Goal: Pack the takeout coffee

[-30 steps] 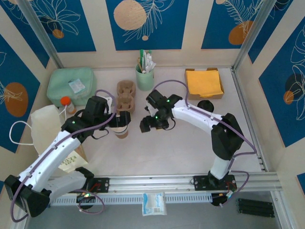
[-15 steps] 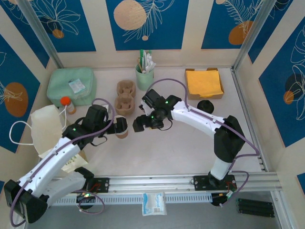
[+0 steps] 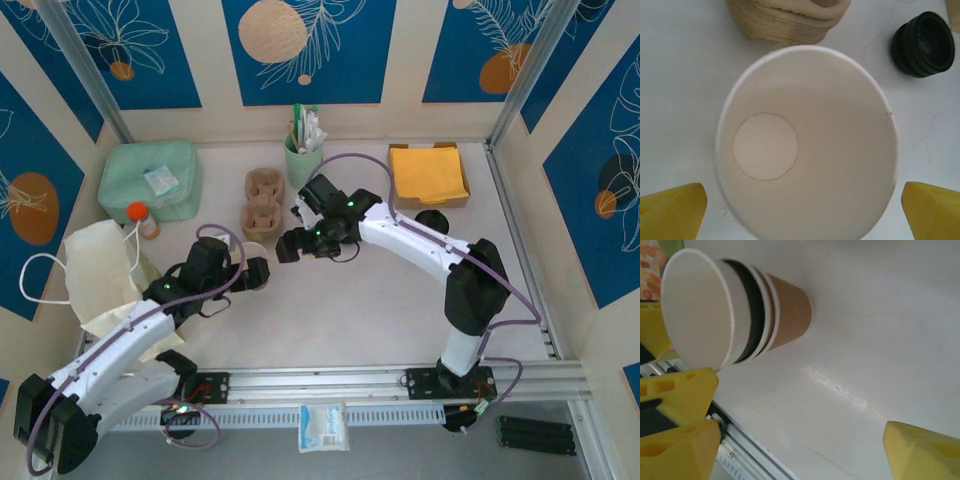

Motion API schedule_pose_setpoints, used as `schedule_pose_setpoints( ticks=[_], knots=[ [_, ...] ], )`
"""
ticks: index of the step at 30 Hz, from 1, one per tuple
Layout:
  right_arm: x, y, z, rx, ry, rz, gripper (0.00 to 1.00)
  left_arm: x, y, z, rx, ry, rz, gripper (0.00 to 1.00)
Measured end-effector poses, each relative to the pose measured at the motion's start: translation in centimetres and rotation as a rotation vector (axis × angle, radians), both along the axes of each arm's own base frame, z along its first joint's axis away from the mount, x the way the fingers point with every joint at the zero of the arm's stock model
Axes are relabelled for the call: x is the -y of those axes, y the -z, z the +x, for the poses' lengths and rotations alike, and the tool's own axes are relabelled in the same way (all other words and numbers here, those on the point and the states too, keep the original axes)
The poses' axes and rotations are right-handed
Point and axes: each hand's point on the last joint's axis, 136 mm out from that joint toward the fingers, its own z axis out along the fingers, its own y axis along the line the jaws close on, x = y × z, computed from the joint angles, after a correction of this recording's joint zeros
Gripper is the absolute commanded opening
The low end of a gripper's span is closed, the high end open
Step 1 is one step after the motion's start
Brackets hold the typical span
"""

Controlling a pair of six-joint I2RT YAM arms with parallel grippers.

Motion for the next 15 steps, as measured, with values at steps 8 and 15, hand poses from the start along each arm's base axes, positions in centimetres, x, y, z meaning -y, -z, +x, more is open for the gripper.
schedule_pose_setpoints(
  ticks=[8,15],
  knots=[
    [3.6,0.7,1.5,-0.018,0.089,-0.017,0.85,1.7,0.3,0.9,0.042,0.046,-0.072,0.99],
    [5.9,-0.1,2.0,-0.007,0.136,-0.010,0.85,3.2,0.5,1.5,0.057,0.089,-0.124,0.99]
  ],
)
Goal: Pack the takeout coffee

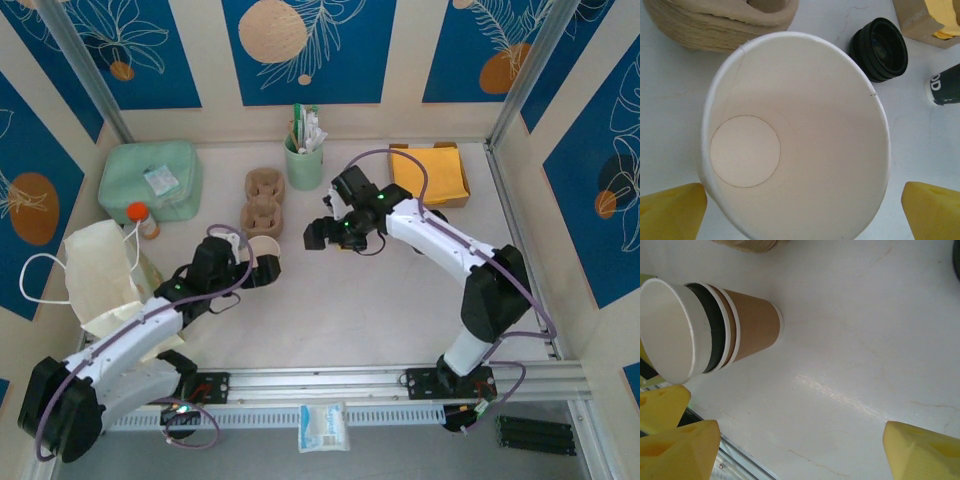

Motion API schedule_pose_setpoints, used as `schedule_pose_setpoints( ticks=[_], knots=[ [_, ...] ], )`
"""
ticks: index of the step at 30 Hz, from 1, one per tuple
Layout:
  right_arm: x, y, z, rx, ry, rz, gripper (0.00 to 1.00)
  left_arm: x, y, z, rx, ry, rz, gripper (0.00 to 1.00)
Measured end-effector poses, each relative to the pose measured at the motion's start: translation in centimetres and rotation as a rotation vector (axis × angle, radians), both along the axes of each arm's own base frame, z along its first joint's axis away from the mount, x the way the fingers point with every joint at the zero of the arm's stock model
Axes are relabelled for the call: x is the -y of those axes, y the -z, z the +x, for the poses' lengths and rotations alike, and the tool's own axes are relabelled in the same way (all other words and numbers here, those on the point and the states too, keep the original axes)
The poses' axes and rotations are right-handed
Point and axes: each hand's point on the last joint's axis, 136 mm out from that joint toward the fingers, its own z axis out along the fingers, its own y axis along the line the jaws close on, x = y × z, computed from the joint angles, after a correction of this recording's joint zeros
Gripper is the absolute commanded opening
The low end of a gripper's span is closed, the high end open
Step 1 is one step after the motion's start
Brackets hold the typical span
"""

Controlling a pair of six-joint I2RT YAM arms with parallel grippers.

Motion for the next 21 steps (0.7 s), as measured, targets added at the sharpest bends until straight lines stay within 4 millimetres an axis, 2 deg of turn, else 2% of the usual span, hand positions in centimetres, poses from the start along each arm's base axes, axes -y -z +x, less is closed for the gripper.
schedule_pose_setpoints(
  ticks=[15,21],
  knots=[
    [2.7,-0.4,0.4,0.006,0.057,-0.007,0.85,3.0,1.8,2.0,-0.016,0.075,-0.059,0.99],
    [3.4,-0.9,0.6,0.018,0.072,-0.010,0.85,4.4,1.5,3.5,0.000,0.095,-0.088,0.99]
  ],
)
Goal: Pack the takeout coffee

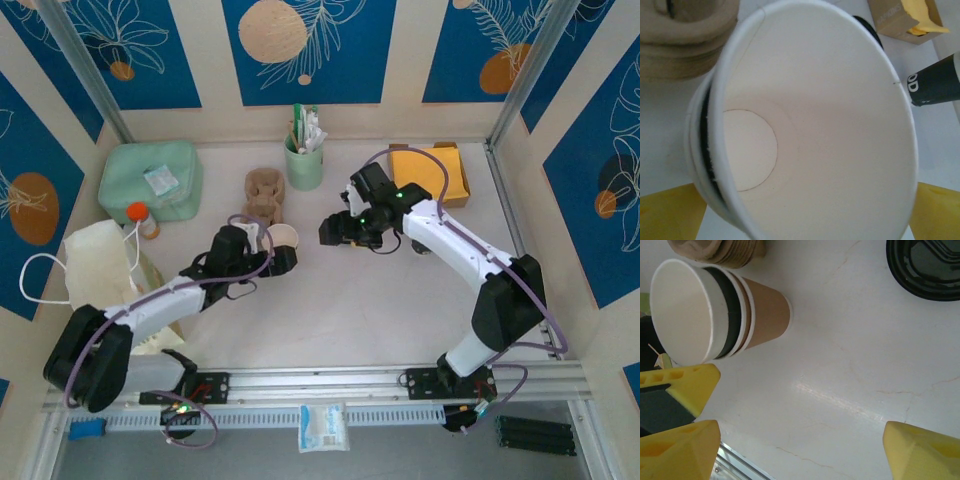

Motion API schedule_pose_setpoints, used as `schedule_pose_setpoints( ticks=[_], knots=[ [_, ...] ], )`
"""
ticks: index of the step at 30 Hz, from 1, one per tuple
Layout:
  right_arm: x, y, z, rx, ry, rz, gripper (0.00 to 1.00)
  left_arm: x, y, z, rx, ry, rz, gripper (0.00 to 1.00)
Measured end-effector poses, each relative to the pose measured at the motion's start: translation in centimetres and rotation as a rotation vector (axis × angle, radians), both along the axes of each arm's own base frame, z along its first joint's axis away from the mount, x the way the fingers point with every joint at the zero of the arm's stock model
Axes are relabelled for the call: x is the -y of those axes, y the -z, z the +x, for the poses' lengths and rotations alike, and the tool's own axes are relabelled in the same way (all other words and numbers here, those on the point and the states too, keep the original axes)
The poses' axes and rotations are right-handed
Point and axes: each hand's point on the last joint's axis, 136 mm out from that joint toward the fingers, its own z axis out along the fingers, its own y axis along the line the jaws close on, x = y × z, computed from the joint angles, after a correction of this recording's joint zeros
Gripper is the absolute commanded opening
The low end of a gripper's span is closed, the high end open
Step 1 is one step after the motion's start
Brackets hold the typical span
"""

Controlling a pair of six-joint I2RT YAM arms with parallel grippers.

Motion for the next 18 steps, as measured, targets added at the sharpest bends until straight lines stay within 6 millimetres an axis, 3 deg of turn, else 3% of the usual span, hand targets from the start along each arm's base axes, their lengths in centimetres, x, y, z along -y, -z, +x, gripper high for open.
schedule_pose_setpoints(
  ticks=[18],
  knots=[
    [1.6,-0.2,-0.9,-0.004,0.024,-0.028,0.85,4.7,-0.4,4.2,0.035,0.043,-0.100,0.99]
  ],
)
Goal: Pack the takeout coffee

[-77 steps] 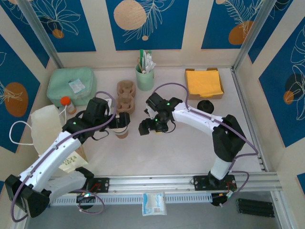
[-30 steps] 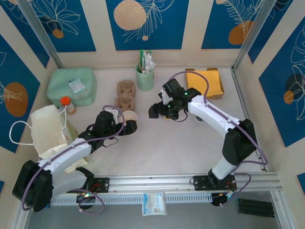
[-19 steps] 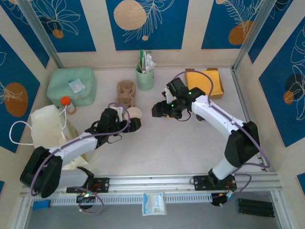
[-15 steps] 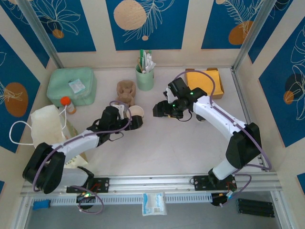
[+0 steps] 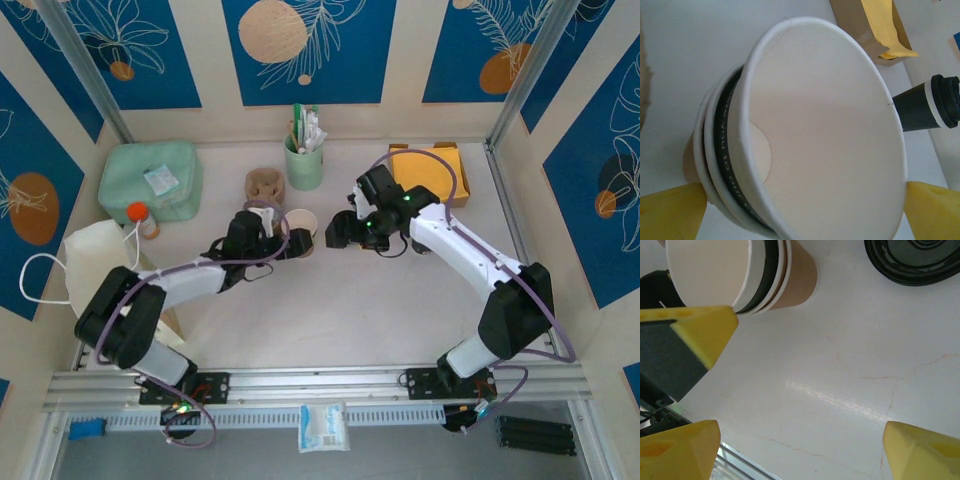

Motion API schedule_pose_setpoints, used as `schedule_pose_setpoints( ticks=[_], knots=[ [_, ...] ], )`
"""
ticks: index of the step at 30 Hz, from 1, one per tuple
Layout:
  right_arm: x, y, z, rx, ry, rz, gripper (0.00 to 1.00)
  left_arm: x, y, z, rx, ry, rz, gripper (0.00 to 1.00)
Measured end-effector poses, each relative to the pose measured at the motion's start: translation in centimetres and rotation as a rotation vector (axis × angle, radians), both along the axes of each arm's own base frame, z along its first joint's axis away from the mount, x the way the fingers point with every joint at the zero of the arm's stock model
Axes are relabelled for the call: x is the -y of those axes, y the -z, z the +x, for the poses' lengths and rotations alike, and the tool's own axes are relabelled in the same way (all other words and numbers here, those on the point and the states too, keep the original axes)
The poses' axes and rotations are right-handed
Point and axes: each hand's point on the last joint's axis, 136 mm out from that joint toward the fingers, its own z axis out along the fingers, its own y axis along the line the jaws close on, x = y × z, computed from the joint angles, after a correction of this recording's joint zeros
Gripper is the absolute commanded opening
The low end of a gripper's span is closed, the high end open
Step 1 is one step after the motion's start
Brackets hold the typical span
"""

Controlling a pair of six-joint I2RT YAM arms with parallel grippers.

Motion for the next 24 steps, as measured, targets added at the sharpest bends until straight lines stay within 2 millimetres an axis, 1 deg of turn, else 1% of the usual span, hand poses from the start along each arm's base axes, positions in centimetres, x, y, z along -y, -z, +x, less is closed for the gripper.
schedule_pose_setpoints(
  ticks=[3,8,14,17,20,22,24],
  knots=[
    [0.3,0.0,0.1,0.001,0.009,-0.005,0.85,1.2,0.0,0.7,0.007,0.018,-0.010,0.99],
    [1.0,-0.2,0.3,0.006,0.026,-0.011,0.85,2.7,0.0,1.7,0.016,0.039,-0.022,0.99],
    [1.5,-0.4,0.3,0.007,0.034,-0.016,0.85,3.1,-0.2,1.9,0.009,0.056,-0.023,0.99],
    [1.6,-0.6,0.2,0.009,0.035,-0.016,0.85,2.8,-0.3,1.3,-0.010,0.067,-0.004,0.99],
    [1.6,-1.1,0.3,0.015,0.035,-0.012,0.85,2.3,-1.4,0.5,-0.014,0.082,0.022,0.99],
    [1.4,-1.8,0.4,0.024,0.034,-0.003,0.84,2.1,-3.1,0.1,0.005,0.093,0.034,0.99],
    [1.2,-2.6,0.7,0.042,0.033,0.008,0.84,1.9,-5.2,-0.1,0.038,0.102,0.043,0.99]
  ],
)
